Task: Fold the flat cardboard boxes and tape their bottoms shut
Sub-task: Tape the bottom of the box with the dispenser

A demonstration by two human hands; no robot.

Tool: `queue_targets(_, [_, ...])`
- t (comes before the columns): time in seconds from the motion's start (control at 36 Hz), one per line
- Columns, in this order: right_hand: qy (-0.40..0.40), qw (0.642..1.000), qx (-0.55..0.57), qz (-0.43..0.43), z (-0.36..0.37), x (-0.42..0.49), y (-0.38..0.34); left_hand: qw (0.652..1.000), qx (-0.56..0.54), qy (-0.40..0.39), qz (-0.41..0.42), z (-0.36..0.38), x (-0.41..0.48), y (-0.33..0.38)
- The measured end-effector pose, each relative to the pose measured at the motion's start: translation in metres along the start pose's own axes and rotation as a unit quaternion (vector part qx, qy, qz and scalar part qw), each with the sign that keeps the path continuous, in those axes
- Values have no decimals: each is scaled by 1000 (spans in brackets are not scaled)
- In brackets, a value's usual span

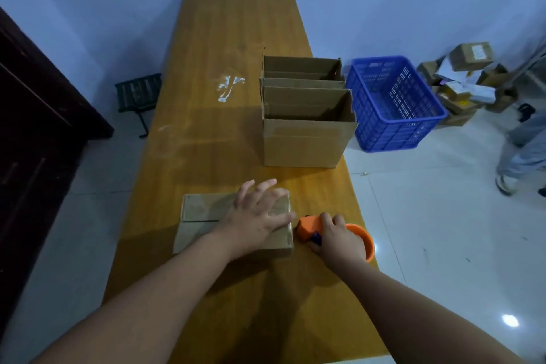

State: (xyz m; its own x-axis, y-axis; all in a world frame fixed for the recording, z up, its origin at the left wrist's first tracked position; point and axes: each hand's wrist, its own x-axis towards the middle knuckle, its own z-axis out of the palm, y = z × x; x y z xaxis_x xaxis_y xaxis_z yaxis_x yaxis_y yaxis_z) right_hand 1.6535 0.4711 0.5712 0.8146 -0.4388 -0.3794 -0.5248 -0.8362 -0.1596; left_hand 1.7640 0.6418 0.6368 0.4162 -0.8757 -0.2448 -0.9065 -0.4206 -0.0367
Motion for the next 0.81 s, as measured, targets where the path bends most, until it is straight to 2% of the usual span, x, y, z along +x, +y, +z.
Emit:
queue_targets(0.11, [38,995,86,42,-8,0,0,998,-29,-45,-16,-3,1,-5])
queue_targets(0.28, [87,951,287,73,-35,1,-7,993,-93,-8,-70,1,-6,-6])
queue_targets(0.39, [94,922,375,29,-65,-6,-24,981,-113,0,-155,4,-4,-5])
queue_targets(0.53, [103,890,439,-63,-102,-24,-52,945,-154,-26,-288,2,-1,-5])
queue_targets(0.58, [64,870,477,-107,-114,-30,-63,923,-176,-4,-342,2,-1,-3])
queue_targets(0.72, [-136,778,585,-181,-124,-42,-84,852,-253,24,-458,-3,-5,2])
queue_targets(0.78, [-177,755,601,-193,-122,-44,-89,812,-325,34,-484,-11,-5,0])
queue_targets(0.81, [-182,747,609,-195,-122,-45,-90,782,-370,42,-501,-15,-4,-3])
